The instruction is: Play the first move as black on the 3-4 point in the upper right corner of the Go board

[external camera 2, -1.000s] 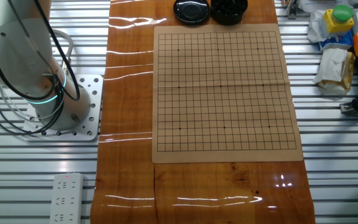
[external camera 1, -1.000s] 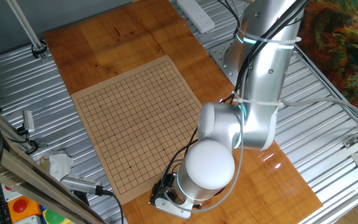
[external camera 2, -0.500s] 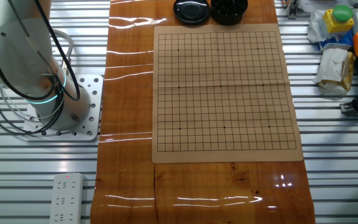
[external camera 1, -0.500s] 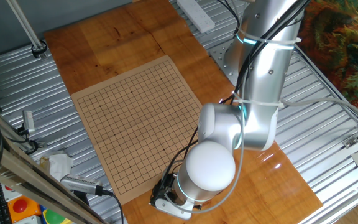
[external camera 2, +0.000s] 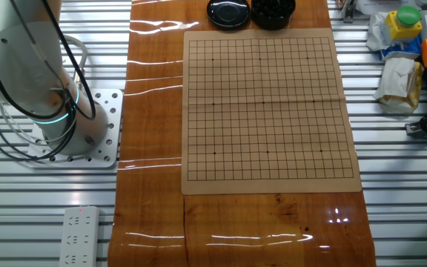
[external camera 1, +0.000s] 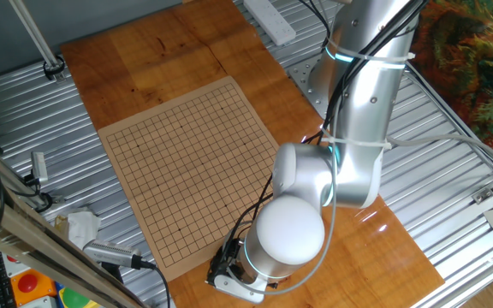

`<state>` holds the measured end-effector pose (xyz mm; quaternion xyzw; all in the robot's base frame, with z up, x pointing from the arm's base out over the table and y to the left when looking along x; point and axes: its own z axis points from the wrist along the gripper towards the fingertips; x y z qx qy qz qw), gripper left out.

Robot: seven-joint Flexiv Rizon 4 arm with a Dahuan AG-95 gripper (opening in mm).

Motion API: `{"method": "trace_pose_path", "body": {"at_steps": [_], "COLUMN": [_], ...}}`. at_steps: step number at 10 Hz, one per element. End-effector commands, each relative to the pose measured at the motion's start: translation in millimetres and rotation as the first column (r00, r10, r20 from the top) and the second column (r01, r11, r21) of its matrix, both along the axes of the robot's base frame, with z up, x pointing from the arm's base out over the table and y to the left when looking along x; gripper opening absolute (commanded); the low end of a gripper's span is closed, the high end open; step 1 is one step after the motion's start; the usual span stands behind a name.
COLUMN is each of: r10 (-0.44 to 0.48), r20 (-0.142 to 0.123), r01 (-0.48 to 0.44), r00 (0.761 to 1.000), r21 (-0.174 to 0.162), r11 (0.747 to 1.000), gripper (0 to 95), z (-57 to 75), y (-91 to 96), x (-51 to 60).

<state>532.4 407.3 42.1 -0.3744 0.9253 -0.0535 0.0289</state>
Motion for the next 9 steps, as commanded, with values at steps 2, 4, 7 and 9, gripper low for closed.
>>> {"method": "trace_pose_path", "body": {"at_steps": [2, 4, 7, 9], "r10": [0.001, -0.001, 0.002, 0.007], "r20": [0.000, 0.000, 0.000, -0.001], "r01": [-0.001, 0.001, -0.002, -0.007], "r00": [1.000, 1.000, 1.000, 1.000], "r21": [-0.002, -0.001, -0.002, -0.003], "r11": [1.000, 1.000, 1.000, 1.000], "gripper": [19.0, 19.0, 19.0, 19.0], "z": [0.3, 0.3, 0.3, 0.3], "y": [-0.3, -0.3, -0.3, -0.3], "x": [-0.2, -0.2, -0.2, -0.2]}}
